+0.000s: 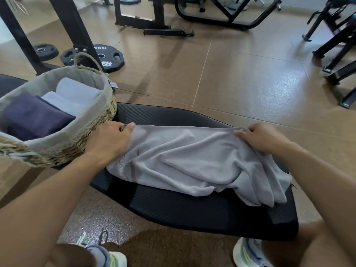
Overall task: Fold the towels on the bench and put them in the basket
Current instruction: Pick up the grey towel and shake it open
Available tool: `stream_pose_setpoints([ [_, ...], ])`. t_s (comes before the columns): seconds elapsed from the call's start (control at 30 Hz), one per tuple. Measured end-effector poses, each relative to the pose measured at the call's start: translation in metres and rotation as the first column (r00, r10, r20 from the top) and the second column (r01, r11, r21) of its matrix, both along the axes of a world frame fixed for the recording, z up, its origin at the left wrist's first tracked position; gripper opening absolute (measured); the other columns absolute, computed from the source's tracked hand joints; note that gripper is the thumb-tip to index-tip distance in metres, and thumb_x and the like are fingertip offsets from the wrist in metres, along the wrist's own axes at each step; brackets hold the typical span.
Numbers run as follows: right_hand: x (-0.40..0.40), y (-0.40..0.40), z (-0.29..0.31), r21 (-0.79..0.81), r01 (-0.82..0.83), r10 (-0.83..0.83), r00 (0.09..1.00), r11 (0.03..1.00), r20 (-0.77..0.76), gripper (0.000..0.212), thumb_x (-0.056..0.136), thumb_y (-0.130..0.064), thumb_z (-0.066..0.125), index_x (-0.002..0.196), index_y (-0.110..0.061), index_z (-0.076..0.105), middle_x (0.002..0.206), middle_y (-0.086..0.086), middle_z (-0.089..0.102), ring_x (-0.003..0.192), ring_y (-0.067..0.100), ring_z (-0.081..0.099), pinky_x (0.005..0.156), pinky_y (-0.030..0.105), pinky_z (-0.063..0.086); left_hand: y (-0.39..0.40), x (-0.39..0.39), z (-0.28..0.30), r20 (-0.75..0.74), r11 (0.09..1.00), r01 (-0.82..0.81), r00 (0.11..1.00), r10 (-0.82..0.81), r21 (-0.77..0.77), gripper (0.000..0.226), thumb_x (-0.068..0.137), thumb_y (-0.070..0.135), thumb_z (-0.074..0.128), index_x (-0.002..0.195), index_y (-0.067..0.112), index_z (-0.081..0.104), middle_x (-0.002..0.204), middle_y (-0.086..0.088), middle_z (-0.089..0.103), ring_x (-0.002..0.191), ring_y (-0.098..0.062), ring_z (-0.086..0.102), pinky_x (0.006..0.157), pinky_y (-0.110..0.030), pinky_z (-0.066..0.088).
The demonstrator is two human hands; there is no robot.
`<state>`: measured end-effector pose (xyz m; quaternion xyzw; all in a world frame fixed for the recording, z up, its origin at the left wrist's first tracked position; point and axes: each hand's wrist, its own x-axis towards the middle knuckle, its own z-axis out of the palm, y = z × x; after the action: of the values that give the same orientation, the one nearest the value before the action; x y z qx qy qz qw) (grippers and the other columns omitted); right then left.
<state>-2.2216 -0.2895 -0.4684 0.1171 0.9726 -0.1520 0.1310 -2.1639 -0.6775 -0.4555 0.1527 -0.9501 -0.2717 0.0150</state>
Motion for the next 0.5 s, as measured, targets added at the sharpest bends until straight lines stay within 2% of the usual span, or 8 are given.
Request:
stream_pose_setpoints([
  [0.1, 0.009, 0.002, 0.016, 0.067, -0.083, 0.073, 0.988, 0.994, 0.139, 0.059, 0.089, -0.07, 0.054, 0.078, -0.013, 0.065, 0.08, 0.008, 0.068, 0.072, 0.025, 0.063, 0.063, 0.031, 0.05, 0.011, 0.004, 0.002, -0.09, 0.999, 0.007, 0.996, -0.002, 0.054, 0.062, 0.101, 0.052, 0.047, 0.055, 0.011, 0.04, 0.056, -0.006, 0.054, 0.061, -0.03, 0.055, 0.062, -0.04, 0.044],
  [0.17, 0.018, -0.002, 0.029, 0.076, -0.116, 0.099, 0.975, 0.99, 0.198, 0.056, 0.094, -0.059, 0.057, 0.074, -0.007, 0.064, 0.072, 0.009, 0.064, 0.06, 0.02, 0.057, 0.046, 0.025, 0.04, 0.017, 0.007, 0.0, -0.145, 0.994, 0.037, 0.989, -0.021, 0.103, 0.062, 0.099, 0.054, 0.048, 0.055, 0.011, 0.039, 0.051, -0.001, 0.05, 0.056, -0.028, 0.053, 0.059, -0.039, 0.044],
  [0.2, 0.022, -0.006, 0.034, 0.061, -0.141, 0.126, 0.972, 0.988, 0.196, 0.054, 0.095, -0.055, 0.058, 0.069, -0.008, 0.062, 0.068, 0.008, 0.062, 0.056, 0.018, 0.054, 0.043, 0.025, 0.036, 0.021, 0.009, -0.002, -0.174, 0.988, 0.064, 0.984, -0.039, 0.14, 0.061, 0.097, 0.056, 0.05, 0.056, 0.011, 0.042, 0.048, 0.002, 0.05, 0.055, -0.027, 0.054, 0.059, -0.039, 0.046],
  [0.23, 0.025, -0.011, 0.037, 0.013, -0.164, 0.16, 0.973, 0.986, 0.166, 0.053, 0.095, -0.054, 0.06, 0.065, -0.011, 0.06, 0.065, 0.005, 0.06, 0.053, 0.016, 0.05, 0.043, 0.025, 0.034, 0.027, 0.012, -0.003, -0.205, 0.979, 0.095, 0.977, -0.058, 0.18, 0.059, 0.095, 0.057, 0.053, 0.057, 0.013, 0.047, 0.048, 0.002, 0.052, 0.055, -0.025, 0.055, 0.059, -0.04, 0.049],
  [0.3, 0.035, -0.029, 0.042, -0.214, -0.167, 0.189, 0.978, 0.963, 0.087, 0.051, 0.091, -0.057, 0.064, 0.061, -0.016, 0.057, 0.058, -0.002, 0.052, 0.049, 0.013, 0.041, 0.046, 0.025, 0.029, 0.04, 0.02, -0.005, -0.267, 0.956, 0.156, 0.96, -0.087, 0.249, 0.051, 0.091, 0.058, 0.059, 0.061, 0.018, 0.054, 0.049, 0.005, 0.055, 0.053, -0.021, 0.056, 0.058, -0.041, 0.051],
  [0.37, 0.045, -0.052, 0.044, -0.433, -0.17, 0.195, 0.981, 0.885, 0.013, 0.048, 0.088, -0.058, 0.067, 0.062, -0.018, 0.063, 0.057, -0.005, 0.046, 0.056, 0.013, 0.037, 0.052, 0.027, 0.028, 0.056, 0.03, -0.005, -0.306, 0.927, 0.229, 0.942, -0.134, 0.298, 0.044, 0.091, 0.054, 0.065, 0.064, 0.02, 0.059, 0.05, 0.007, 0.059, 0.05, -0.015, 0.056, 0.057, -0.038, 0.051],
  [0.43, 0.056, -0.076, 0.043, -0.553, -0.209, 0.217, 0.975, 0.806, -0.053, 0.033, 0.09, -0.052, 0.068, 0.076, -0.023, 0.074, 0.063, -0.006, 0.053, 0.062, 0.014, 0.041, 0.058, 0.032, 0.034, 0.072, 0.04, -0.003, -0.295, 0.877, 0.306, 0.934, -0.201, 0.371, 0.04, 0.091, 0.048, 0.07, 0.065, 0.019, 0.062, 0.051, 0.006, 0.063, 0.048, -0.011, 0.06, 0.054, -0.033, 0.051],
  [0.5, 0.064, -0.098, 0.041, -0.641, -0.247, 0.243, 0.965, 0.727, -0.097, 0.016, 0.094, -0.039, 0.069, 0.088, -0.029, 0.08, 0.074, -0.012, 0.069, 0.068, 0.007, 0.056, 0.064, 0.028, 0.045, 0.084, 0.048, -0.002, -0.266, 0.807, 0.346, 0.933, -0.242, 0.479, 0.036, 0.089, 0.042, 0.073, 0.065, 0.017, 0.064, 0.052, 0.003, 0.065, 0.047, -0.01, 0.062, 0.052, -0.031, 0.052],
])
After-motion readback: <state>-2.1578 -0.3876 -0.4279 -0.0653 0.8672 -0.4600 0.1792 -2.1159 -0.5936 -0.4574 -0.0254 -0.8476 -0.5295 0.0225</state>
